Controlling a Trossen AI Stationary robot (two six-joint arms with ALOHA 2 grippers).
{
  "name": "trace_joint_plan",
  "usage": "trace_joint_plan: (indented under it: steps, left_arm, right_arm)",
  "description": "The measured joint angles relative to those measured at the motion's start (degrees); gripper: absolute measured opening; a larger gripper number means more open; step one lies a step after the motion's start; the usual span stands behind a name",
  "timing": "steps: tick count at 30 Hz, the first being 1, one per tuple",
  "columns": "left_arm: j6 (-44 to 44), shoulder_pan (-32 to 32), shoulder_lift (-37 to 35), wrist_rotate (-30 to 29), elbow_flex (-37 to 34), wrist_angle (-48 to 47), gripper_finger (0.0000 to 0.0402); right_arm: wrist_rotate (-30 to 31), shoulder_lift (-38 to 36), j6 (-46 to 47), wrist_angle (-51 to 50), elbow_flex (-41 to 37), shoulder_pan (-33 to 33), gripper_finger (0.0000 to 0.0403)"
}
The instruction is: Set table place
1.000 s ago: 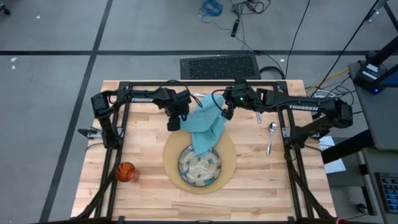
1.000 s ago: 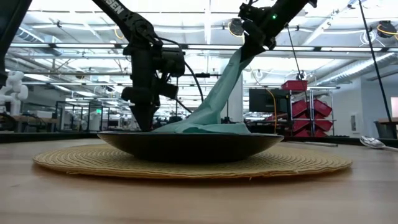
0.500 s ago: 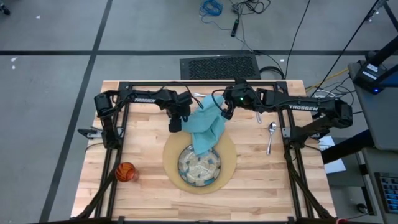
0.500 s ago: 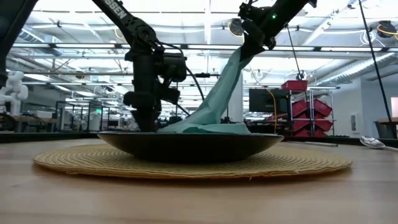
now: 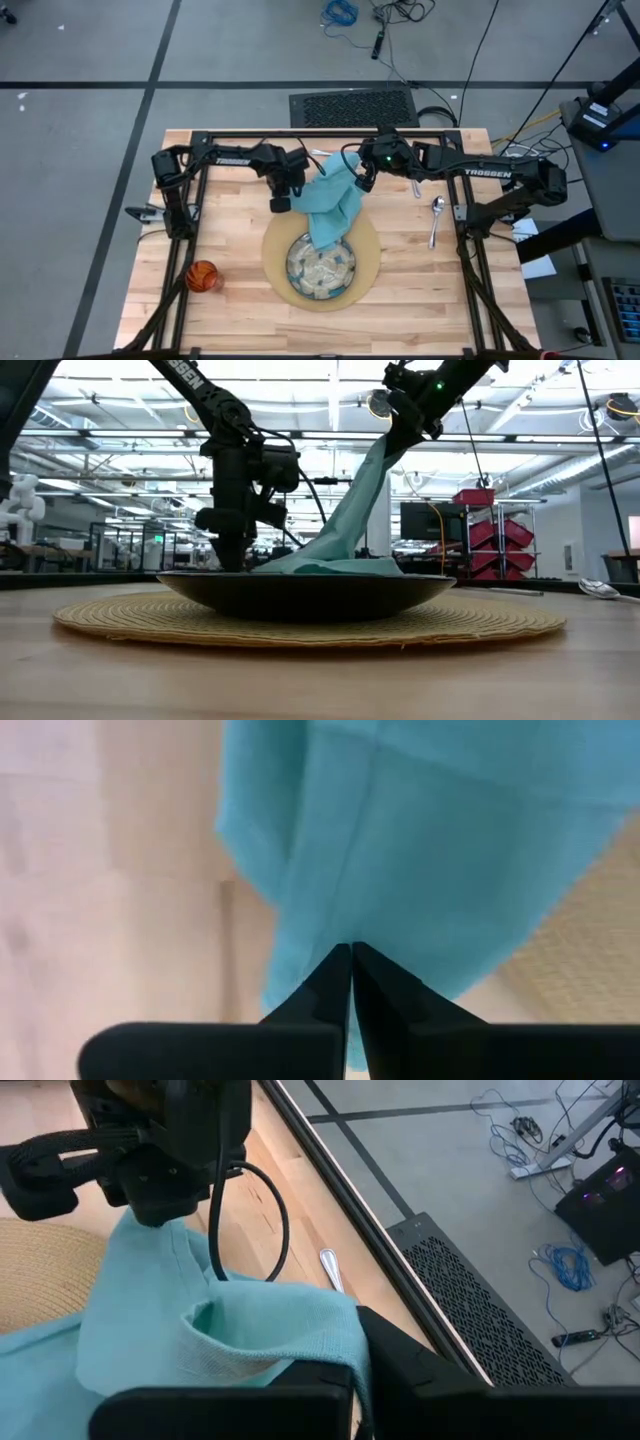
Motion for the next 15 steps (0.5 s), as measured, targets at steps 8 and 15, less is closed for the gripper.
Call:
trace_joint_plan:
  steps: [8, 15]
  left_arm:
    - [-2.5, 1.6, -2.1, -9.0, 0.1, -4.0, 0.0002]
    - [-4.0, 2.3, -1.9, -1.0, 0.1, -4.8, 0.0028]
  right_arm:
    - [-0.2, 0.0, 0.1, -0.3, 0.0, 0.0, 0.0000]
    - [-0.2, 0.0, 0.0, -0.5, 0.0, 0.0, 0.0000]
